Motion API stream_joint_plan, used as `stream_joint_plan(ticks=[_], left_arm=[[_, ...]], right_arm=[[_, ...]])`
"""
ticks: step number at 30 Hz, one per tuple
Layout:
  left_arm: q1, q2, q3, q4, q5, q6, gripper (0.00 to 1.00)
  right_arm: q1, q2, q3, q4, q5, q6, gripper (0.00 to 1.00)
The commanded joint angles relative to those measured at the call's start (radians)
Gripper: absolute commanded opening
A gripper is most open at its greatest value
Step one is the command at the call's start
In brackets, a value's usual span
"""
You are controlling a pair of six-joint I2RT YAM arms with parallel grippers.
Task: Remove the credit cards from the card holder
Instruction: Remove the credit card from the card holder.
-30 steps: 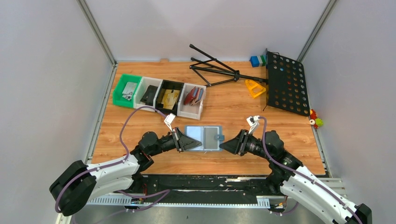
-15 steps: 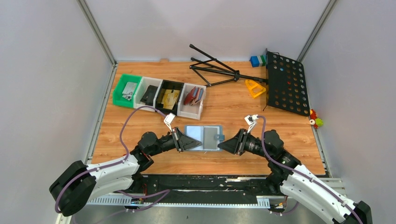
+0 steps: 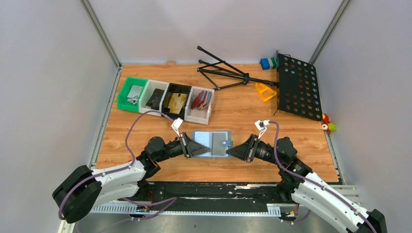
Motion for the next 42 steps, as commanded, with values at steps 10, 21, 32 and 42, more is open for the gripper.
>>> stream_joint_plan(ticks=[10, 21, 32, 42], left_arm=[[-0.039, 0.119, 0.141, -0.129, 0.008, 0.1, 0.0], [-0.072, 0.177, 0.195, -0.174, -0.024, 0.165, 0.0], [-0.086, 0.139, 0.223, -0.376, -0.102, 0.282, 0.0], [-0.093, 0.151, 0.231, -0.371, -0.089, 0.282, 0.0]], right_arm=[[0.004, 0.133, 0.115, 0.019, -0.06, -0.048, 0.0], [0.02, 0.254, 0.248, -0.339, 0.045, -0.141, 0.0], [0.02, 0.295, 0.215, -0.313, 0.045, -0.11, 0.21], [0.021, 0.324, 0.19, -0.232, 0.005, -0.078, 0.42]])
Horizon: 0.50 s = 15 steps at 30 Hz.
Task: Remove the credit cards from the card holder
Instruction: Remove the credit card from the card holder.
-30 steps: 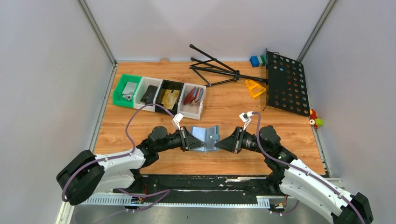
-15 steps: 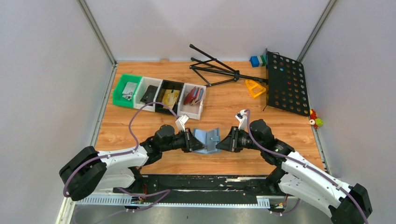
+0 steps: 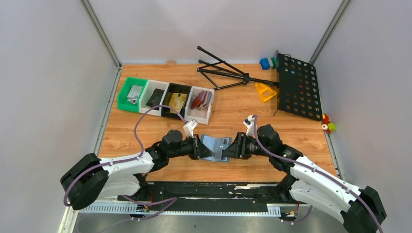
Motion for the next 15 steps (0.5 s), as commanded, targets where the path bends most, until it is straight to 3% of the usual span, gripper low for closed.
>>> stream_joint_plan(ticks=[1, 5, 8, 11, 15], left_arm=[[-0.01, -0.011, 0.046, 0.051, 0.021, 0.02, 0.0], [-0.011, -0.013, 0.045, 0.07, 0.035, 0.012, 0.0], [-0.011, -0.017, 0.048, 0.063, 0.032, 0.011, 0.0], [-0.011, -0.02, 0.046, 0.044, 0.02, 0.012, 0.01], [-0.01, -0.027, 0.031, 0.028, 0.006, 0.037, 0.28]], right_arm=[[0.006, 0.019, -0.003, 0.076, -0.02, 0.017, 0.42], [0.006, 0.045, 0.002, 0.079, -0.019, 0.015, 0.39], [0.006, 0.076, 0.022, 0.052, -0.018, 0.01, 0.21], [0.01, 0.081, 0.031, 0.021, -0.002, 0.002, 0.1], [0.012, 0.07, 0.047, -0.046, 0.054, -0.032, 0.0]])
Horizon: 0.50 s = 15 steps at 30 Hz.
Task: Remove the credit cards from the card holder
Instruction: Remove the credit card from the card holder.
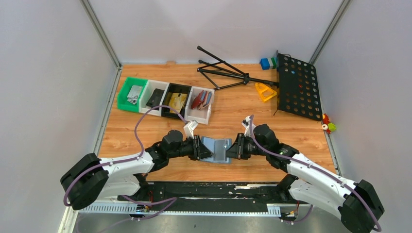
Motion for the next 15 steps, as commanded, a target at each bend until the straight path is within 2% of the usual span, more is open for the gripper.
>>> stream_joint_plan(ticks=[1, 2, 4, 9, 15], left_arm=[[-0.009, -0.033, 0.023, 0.048, -0.004, 0.033, 0.36], [-0.008, -0.037, 0.016, 0.051, -0.008, 0.035, 0.41], [-0.008, -0.041, 0.003, 0.069, -0.005, 0.036, 0.46], [-0.008, 0.015, -0.052, 0.253, 0.061, -0.014, 0.43], [-0.007, 0.144, -0.085, 0.498, 0.135, -0.081, 0.52]], right_arm=[[0.012, -0.009, 0.055, -0.075, 0.069, -0.051, 0.0], [0.014, -0.005, 0.066, -0.098, 0.087, -0.063, 0.0], [0.019, 0.015, 0.091, -0.155, 0.125, -0.088, 0.0], [0.024, 0.078, 0.12, -0.183, 0.117, -0.117, 0.0], [0.052, 0.144, 0.153, -0.177, 0.143, -0.12, 0.0]])
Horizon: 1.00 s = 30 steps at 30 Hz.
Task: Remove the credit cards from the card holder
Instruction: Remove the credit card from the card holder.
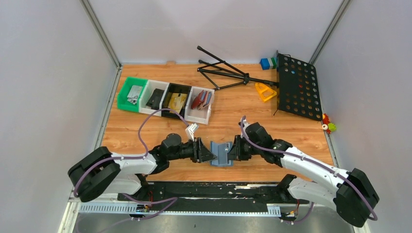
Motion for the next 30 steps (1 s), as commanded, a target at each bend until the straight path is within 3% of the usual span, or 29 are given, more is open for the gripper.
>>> stream_joint_plan(ticks=[1, 12, 23, 30], left_arm=[[-0.006, 0.084, 0.002, 0.25, 0.074, -0.054, 0.53], [-0.007, 0.264, 0.045, 0.333, 0.095, -0.096, 0.6], [-0.01, 0.206, 0.128, -0.098, -0.005, 0.053, 0.65], [-0.011, 0.194, 0.114, -0.066, -0.011, 0.037, 0.7]], right_arm=[[0.037, 0.054, 0.092, -0.01, 0.051, -0.028, 0.0], [0.216, 0.31, 0.354, -0.268, 0.321, 0.012, 0.0], [0.263, 0.302, 0.367, -0.255, 0.375, 0.063, 0.0], [0.312, 0.349, 0.412, -0.317, 0.46, 0.106, 0.0]])
